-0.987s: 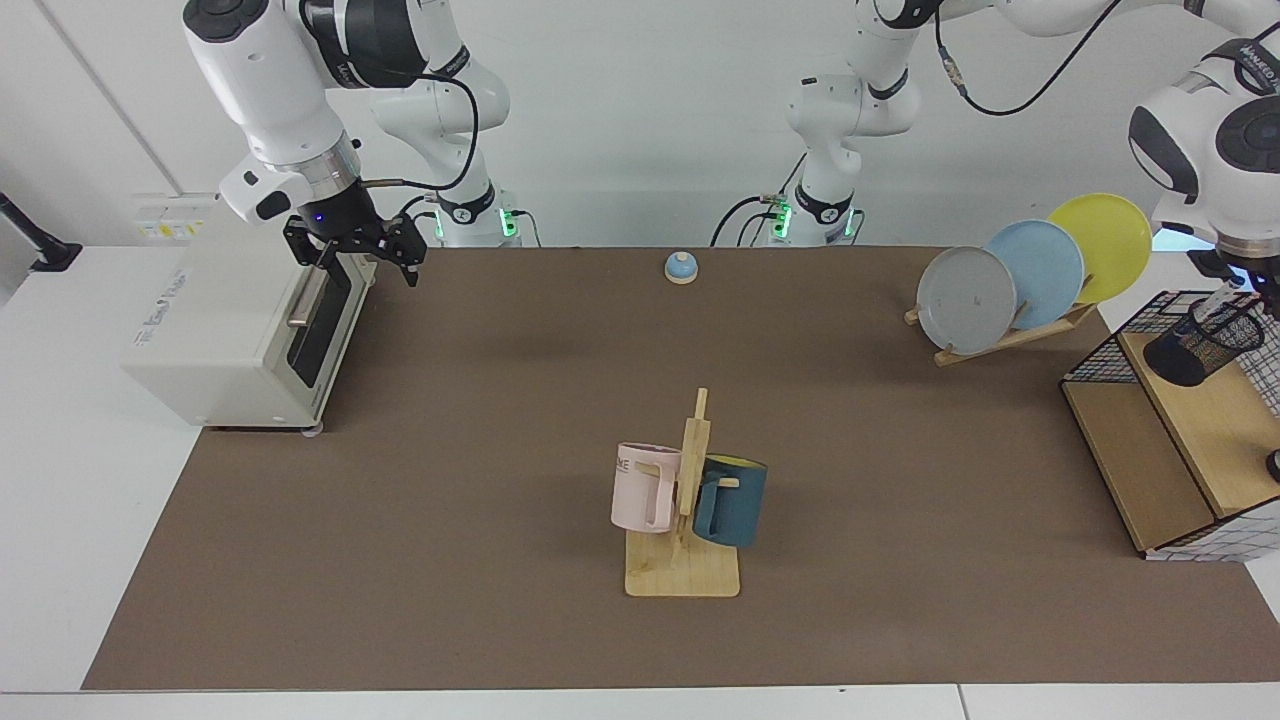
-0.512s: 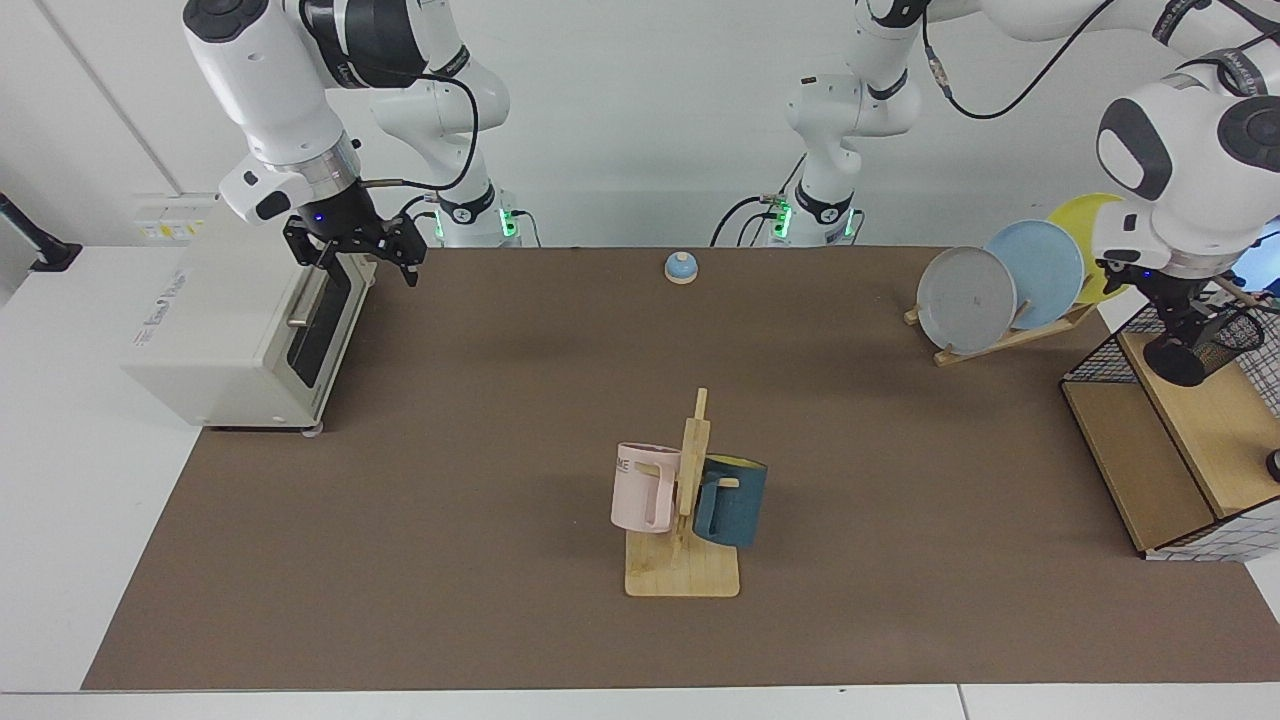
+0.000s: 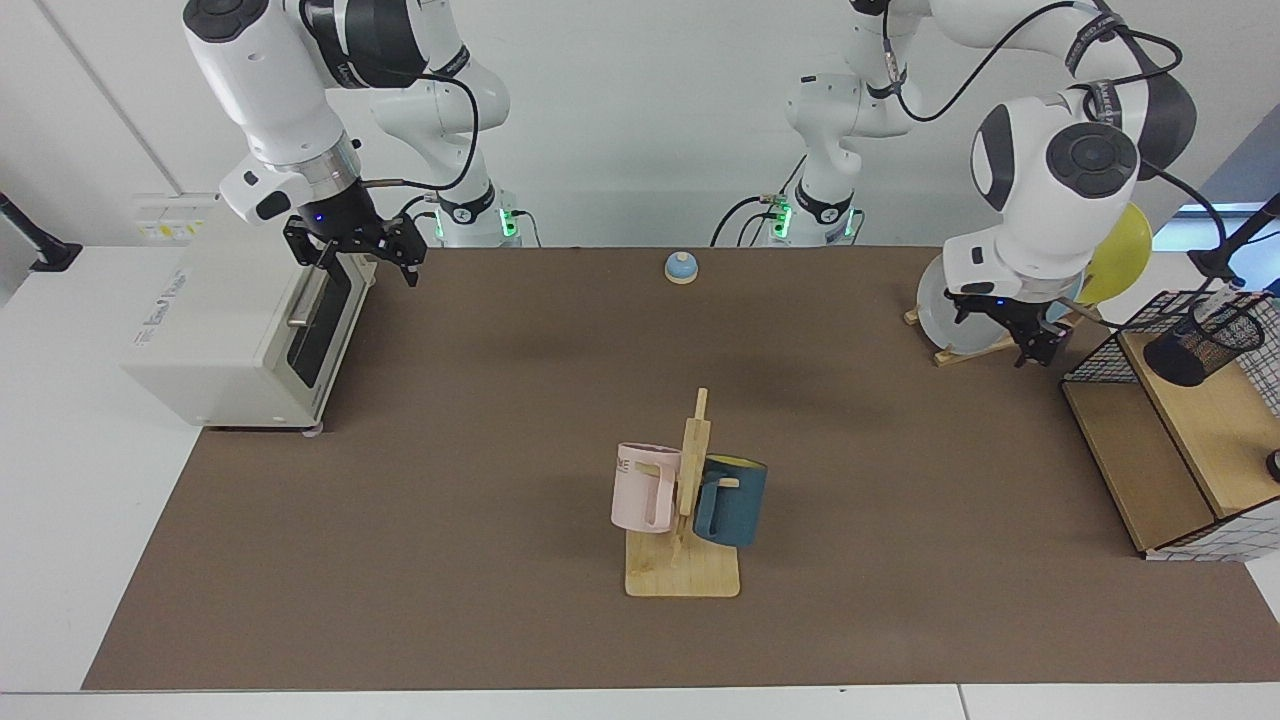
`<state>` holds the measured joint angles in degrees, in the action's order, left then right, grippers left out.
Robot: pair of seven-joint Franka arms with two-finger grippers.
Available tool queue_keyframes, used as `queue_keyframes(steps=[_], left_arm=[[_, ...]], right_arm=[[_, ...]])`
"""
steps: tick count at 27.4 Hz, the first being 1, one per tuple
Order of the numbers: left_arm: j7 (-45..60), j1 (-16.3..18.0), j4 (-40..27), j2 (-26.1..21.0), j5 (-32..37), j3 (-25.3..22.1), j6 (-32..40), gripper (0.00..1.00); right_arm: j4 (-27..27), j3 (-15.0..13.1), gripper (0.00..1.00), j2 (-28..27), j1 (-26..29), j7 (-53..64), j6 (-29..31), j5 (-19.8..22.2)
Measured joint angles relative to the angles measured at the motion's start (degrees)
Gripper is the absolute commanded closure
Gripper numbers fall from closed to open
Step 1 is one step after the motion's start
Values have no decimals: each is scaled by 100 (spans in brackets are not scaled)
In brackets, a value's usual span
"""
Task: Put markers into pen holder
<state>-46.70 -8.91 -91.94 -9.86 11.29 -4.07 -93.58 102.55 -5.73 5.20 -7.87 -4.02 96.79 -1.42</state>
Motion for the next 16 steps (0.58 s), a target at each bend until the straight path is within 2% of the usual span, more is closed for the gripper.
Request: queue_keyframes(steps=[8, 16], left_arm=[[2049, -40, -146, 137, -781, 32, -185, 0], [2565, 148, -155, 128, -1310, -94, -766, 0]], right_arm=[[0, 0, 0, 0, 0, 0, 0, 0], [0, 0, 0, 0, 0, 0, 0, 0]])
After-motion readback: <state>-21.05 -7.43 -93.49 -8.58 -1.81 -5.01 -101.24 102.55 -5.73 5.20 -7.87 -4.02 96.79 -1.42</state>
